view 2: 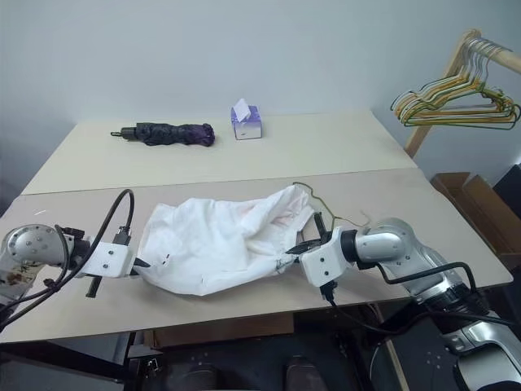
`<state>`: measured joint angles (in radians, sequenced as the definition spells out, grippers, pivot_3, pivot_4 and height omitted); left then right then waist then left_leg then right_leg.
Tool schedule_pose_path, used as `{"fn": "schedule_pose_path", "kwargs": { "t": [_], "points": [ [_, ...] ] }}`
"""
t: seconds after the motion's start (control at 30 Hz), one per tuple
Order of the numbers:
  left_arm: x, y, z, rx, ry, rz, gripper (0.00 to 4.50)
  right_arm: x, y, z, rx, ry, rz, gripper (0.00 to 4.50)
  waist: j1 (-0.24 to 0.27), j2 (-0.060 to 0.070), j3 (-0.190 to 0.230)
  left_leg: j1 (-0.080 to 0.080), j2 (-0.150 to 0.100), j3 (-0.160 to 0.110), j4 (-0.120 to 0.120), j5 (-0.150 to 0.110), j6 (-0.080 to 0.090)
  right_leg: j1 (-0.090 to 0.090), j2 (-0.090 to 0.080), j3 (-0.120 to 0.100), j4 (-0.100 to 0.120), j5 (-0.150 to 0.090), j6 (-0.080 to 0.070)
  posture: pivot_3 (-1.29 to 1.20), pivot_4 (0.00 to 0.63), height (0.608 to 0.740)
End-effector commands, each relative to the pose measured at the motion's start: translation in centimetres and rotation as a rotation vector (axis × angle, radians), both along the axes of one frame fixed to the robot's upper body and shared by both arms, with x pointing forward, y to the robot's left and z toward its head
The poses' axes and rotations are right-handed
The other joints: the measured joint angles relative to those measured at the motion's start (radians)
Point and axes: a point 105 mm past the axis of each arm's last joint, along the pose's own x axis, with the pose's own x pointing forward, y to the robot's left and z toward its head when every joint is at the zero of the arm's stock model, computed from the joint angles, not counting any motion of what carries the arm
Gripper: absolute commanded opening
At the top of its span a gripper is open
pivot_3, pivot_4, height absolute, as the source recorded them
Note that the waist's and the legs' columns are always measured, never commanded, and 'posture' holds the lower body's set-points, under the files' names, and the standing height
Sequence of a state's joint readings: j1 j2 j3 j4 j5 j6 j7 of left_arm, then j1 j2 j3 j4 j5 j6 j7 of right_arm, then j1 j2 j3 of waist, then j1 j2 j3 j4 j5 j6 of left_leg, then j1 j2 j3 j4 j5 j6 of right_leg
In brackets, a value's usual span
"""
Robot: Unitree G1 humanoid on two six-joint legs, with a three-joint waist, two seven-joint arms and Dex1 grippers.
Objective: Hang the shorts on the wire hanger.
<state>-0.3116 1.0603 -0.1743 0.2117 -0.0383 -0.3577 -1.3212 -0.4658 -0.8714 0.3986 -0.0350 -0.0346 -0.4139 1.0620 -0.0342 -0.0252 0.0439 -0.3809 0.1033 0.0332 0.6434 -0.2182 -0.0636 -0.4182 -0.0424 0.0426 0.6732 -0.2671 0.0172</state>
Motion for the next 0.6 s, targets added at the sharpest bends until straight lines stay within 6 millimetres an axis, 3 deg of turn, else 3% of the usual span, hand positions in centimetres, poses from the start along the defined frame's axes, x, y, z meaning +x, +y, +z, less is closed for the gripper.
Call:
{"fn": "schedule_pose_path", "kwargs": {
  "t": [0.03, 0.13, 0.23, 0.3, 0.37, 0.47, 0.6],
  "points": [
    [2.8, -1.1, 2.4, -0.094, -0.128, 0.049, 0.05, 2.1, 0.5, 3.4, 0.081, -0.043, -0.030, 0.00, -0.004, 0.000, 0.000, 0.000, 0.000, 0.000, 0.000, 0.000, 0.000, 0.000, 0.000, 0.000, 0.000, 0.000, 0.000, -0.01, 0.000, 0.740],
    [7.2, -2.1, 5.4, -0.223, -0.301, 0.174, 0.05, 5.2, 1.2, 6.2, 0.160, -0.121, -0.096, 0.00, -0.005, 0.000, 0.000, 0.000, 0.000, 0.000, 0.000, 0.000, 0.000, 0.000, 0.000, 0.000, 0.000, 0.001, -0.001, 0.00, 0.000, 0.740],
    [12.1, -2.1, 10.0, -0.282, -0.542, 0.336, 0.05, 9.9, 1.6, 10.2, 0.275, -0.300, -0.240, 0.00, -0.005, -0.002, 0.000, -0.002, -0.001, -0.001, 0.001, 0.000, 0.001, -0.001, 0.000, 0.000, 0.000, 0.004, -0.006, 0.02, 0.000, 0.740],
    [15.5, -1.6, 14.6, -0.340, -0.778, 0.506, 0.05, 13.8, 1.5, 14.4, 0.403, -0.503, -0.419, 0.00, -0.006, -0.002, 0.000, -0.005, -0.001, -0.001, 0.001, 0.000, 0.001, -0.003, 0.000, 0.000, 0.000, 0.005, -0.005, 0.03, 0.000, 0.740],
    [17.6, -0.6, 20.8, -0.437, -1.084, 0.705, 0.05, 16.1, 1.1, 19.4, 0.567, -0.739, -0.586, 0.00, -0.005, -0.002, 0.000, -0.007, -0.002, -0.002, 0.001, 0.000, 0.001, -0.006, 0.000, 0.000, 0.000, 0.005, -0.005, 0.03, 0.000, 0.740],
    [16.8, 0.4, 28.5, -0.567, -1.477, 0.860, 0.05, 15.7, 0.6, 25.6, 0.855, -1.046, -0.680, 0.00, -0.006, -0.002, 0.000, -0.011, -0.002, -0.002, -0.001, 0.000, 0.001, -0.011, -0.001, 0.000, -0.001, 0.005, -0.005, 0.03, 0.000, 0.740],
    [14.5, -0.3, 33.1, -0.644, -1.769, 0.800, 0.05, 13.9, 0.0, 28.1, 1.022, -1.278, -0.648, 0.00, 0.004, -0.002, 0.000, -0.021, -0.003, -0.002, -0.008, 0.000, 0.001, -0.021, -0.002, 0.001, -0.001, 0.005, -0.004, 0.03, 0.000, 0.740]
  ]
}}
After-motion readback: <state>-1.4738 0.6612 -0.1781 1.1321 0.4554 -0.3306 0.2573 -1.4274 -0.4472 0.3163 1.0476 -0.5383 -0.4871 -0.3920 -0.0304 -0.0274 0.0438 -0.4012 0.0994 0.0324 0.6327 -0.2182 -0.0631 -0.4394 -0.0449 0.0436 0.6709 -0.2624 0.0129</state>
